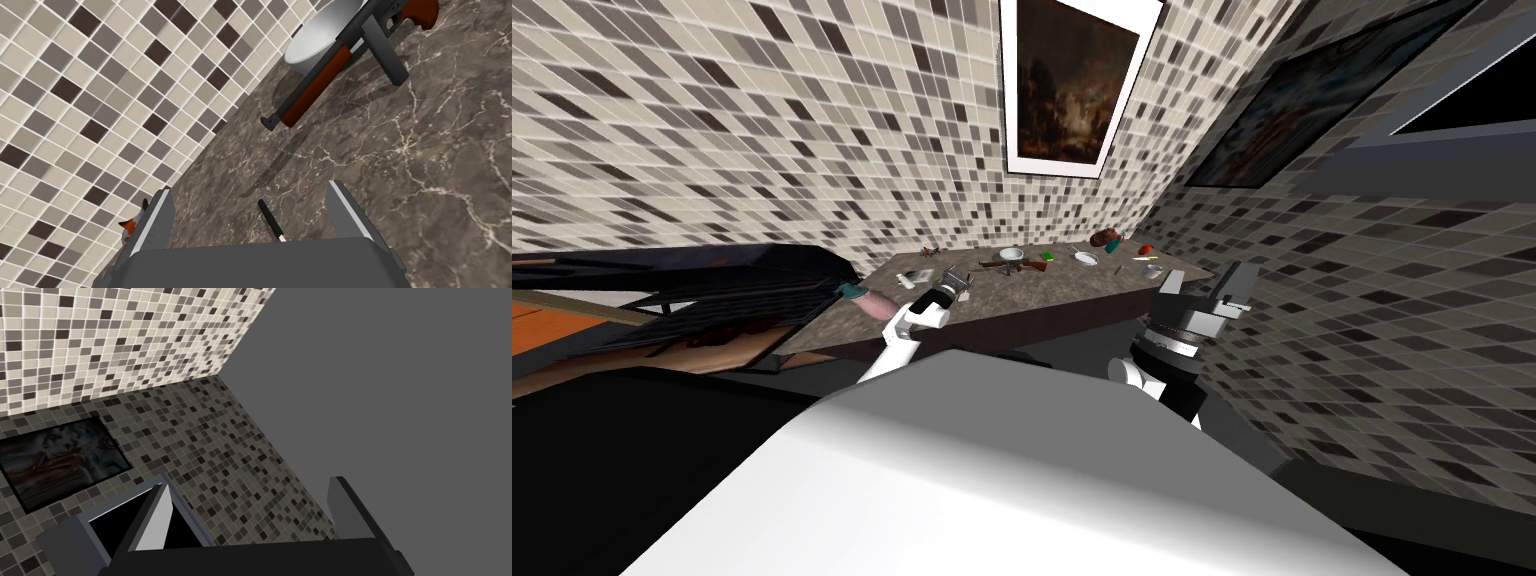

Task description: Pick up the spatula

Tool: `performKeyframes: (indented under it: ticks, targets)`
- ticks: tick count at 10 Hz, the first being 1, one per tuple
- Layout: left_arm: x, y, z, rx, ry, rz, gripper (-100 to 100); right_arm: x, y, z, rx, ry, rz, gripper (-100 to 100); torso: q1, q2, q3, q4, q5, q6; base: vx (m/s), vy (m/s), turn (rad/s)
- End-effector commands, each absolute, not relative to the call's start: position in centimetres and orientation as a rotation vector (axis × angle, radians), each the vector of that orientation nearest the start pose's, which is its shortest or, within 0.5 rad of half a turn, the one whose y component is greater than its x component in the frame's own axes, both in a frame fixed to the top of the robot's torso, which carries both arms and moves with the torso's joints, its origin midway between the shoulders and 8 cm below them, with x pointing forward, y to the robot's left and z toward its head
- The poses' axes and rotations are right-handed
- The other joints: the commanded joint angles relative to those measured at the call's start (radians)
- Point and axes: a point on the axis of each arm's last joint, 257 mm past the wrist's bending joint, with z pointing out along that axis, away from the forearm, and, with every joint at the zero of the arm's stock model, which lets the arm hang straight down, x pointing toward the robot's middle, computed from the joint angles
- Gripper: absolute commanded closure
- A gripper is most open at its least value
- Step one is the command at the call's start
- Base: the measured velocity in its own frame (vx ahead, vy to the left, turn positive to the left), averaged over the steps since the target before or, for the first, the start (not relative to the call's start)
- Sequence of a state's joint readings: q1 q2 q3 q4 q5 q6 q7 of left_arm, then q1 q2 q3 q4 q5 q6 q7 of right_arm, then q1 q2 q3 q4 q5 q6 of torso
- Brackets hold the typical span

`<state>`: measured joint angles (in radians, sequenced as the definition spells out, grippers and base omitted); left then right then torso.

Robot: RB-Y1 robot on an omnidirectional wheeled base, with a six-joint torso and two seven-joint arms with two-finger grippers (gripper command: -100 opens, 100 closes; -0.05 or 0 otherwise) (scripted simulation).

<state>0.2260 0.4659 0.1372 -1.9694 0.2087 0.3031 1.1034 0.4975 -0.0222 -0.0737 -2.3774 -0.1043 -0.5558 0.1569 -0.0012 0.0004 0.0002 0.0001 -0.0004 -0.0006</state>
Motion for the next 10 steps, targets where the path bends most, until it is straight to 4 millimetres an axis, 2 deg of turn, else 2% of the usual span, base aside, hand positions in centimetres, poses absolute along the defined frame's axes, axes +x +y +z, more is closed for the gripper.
performKeyframes:
  ticks: [1, 2, 3, 4, 5, 6, 7, 9, 10]
  targets:
    - [48.4, 40.8, -17.4, -1.955, 0.586, -1.620, -100, 30.5, -30.3, 7.9, 0.516, 0.493, 1.182, 0, 0.000, 0.000, 0.000, 0.000, 0.000, 0.000, 0.007, -0.029, -0.176]
    - [48.2, 41.0, -18.3, -2.005, 0.560, -1.602, -100, 30.5, -30.3, 7.9, 0.516, 0.493, 1.182, 0, 0.000, 0.000, 0.000, 0.000, 0.000, 0.000, 0.006, -0.019, -0.087]
    - [48.5, 42.5, -19.1, -2.058, 0.519, -1.573, -100, 30.5, -30.3, 7.9, 0.516, 0.493, 1.182, 0, 0.000, 0.000, 0.000, 0.000, 0.000, 0.000, 0.004, -0.017, -0.162]
    - [48.4, 42.7, -19.7, -2.097, 0.493, -1.561, -100, 30.5, -30.3, 7.9, 0.516, 0.493, 1.182, 0, 0.001, 0.000, 0.000, 0.000, 0.000, 0.000, 0.003, -0.009, -0.090]
    - [48.6, 44.3, -20.4, -2.145, 0.446, -1.531, -100, 30.5, -30.3, 7.9, 0.516, 0.493, 1.182, 0, 0.001, 0.000, 0.000, 0.000, 0.000, 0.000, 0.002, -0.013, -0.160]
    - [48.3, 44.5, -21.2, -2.187, 0.417, -1.509, -100, 30.5, -30.3, 7.9, 0.516, 0.493, 1.182, 0, 0.001, 0.000, 0.000, 0.000, 0.000, 0.000, 0.003, -0.007, -0.083]
    - [48.5, 46.1, -21.7, -2.230, 0.363, -1.482, -100, 30.5, -30.3, 7.9, 0.516, 0.493, 1.182, 0, 0.001, 0.000, 0.000, 0.000, 0.000, -0.001, 0.003, -0.009, -0.136]
    - [48.1, 46.4, -22.6, -2.274, 0.333, -1.450, -100, 30.5, -30.3, 7.9, 0.516, 0.493, 1.182, 0, 0.002, 0.000, 0.000, 0.000, 0.000, 0.000, 0.001, -0.001, -0.042]
    - [48.0, 48.1, -23.3, -2.329, 0.254, -1.416, -100, 30.5, -30.3, 7.9, 0.516, 0.493, 1.182, 0, 0.002, 0.001, 0.000, 0.000, 0.000, -0.001, 0.001, -0.004, -0.157]
